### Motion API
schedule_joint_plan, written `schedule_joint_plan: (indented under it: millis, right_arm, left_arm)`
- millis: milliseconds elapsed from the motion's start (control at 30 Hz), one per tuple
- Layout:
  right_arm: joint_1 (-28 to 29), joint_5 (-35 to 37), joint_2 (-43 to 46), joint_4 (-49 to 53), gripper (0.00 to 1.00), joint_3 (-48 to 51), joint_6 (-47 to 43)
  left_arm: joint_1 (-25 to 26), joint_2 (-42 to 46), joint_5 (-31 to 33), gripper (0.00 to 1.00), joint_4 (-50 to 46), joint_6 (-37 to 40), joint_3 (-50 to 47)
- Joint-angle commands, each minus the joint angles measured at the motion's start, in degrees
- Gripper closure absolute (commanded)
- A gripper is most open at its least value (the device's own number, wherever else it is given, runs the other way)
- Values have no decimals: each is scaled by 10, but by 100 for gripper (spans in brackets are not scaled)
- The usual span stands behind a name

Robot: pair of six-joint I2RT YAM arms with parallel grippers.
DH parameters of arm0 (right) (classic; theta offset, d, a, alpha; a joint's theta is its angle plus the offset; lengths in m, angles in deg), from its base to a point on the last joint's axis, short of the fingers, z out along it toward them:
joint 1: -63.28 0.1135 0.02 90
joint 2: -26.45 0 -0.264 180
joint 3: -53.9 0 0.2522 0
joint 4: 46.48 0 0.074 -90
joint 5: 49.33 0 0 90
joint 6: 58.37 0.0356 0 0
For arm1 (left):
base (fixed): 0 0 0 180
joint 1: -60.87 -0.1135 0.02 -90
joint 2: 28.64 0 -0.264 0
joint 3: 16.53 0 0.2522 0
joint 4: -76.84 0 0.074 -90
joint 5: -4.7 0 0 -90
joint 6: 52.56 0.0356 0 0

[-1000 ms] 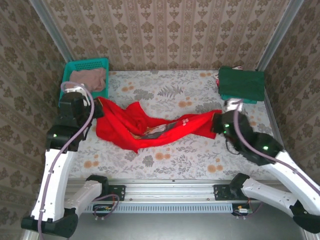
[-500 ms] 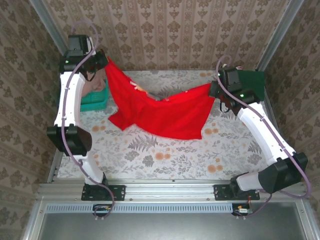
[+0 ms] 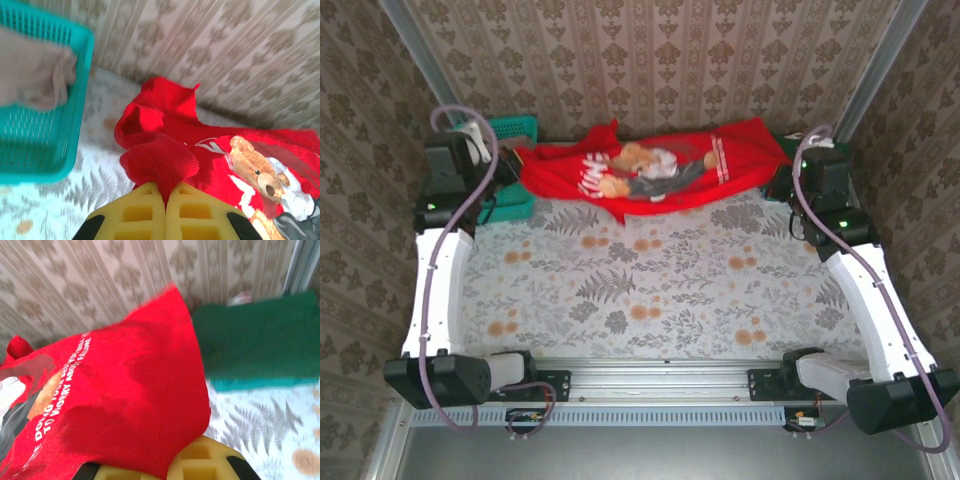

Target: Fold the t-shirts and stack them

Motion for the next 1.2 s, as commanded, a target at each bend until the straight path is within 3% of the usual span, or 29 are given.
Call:
schedule_joint_plan:
  millis: [0,67,200,233,300,400,467,633,700,733,767,900,1000,1067,1167]
  right_arm:
    - [-15,-19,-34,-6,100,84,0]
    - [-27,-24,-51,-19,100,123,5]
    - [-40,-18,-91,-13,100,164,21]
    - [-41,-19,-96,-11,100,170,22]
    - [-41,-14,-97,-5,100,175,23]
    - [-41,-28,-91,1,81,181,25]
    - [-41,-36,-84,6,77,183,27]
    - [-41,-49,-69,6,77,201,31]
    - [-41,-54,-66,34,73,200,38]
    - [-40,-60,-61,39,63,202,44]
    - [-39,-67,-55,38,60,206,48]
    - [-22,-88,-30,36,59,219,64]
    - [32,-78,-18,33,58,229,86]
    - [86,-61,-20,21,52,238,98]
    - [149,-52,-31,4,49,247,127]
  left_arm:
    - [-4,-69,-15,100,57,-27,-100]
    - [-4,-112,-14,91,73,-25,-130]
    - [-3,-190,6,51,60,-9,-127]
    - [-4,-194,10,46,53,-6,-125]
    - [2,-174,28,33,39,2,-131]
    - [19,-85,76,19,18,2,-171]
    - [41,-7,92,15,15,-3,-217]
    - [210,121,171,17,-24,-63,-346]
    - [289,127,203,20,-46,-109,-380]
    - [318,125,216,22,-57,-131,-395]
    - [339,121,219,24,-55,-144,-409]
    - [428,87,230,26,-26,-186,-443]
    - [463,56,234,25,-5,-197,-453]
    - [461,30,238,27,16,-195,-460]
    - [459,-5,259,48,21,-187,-452]
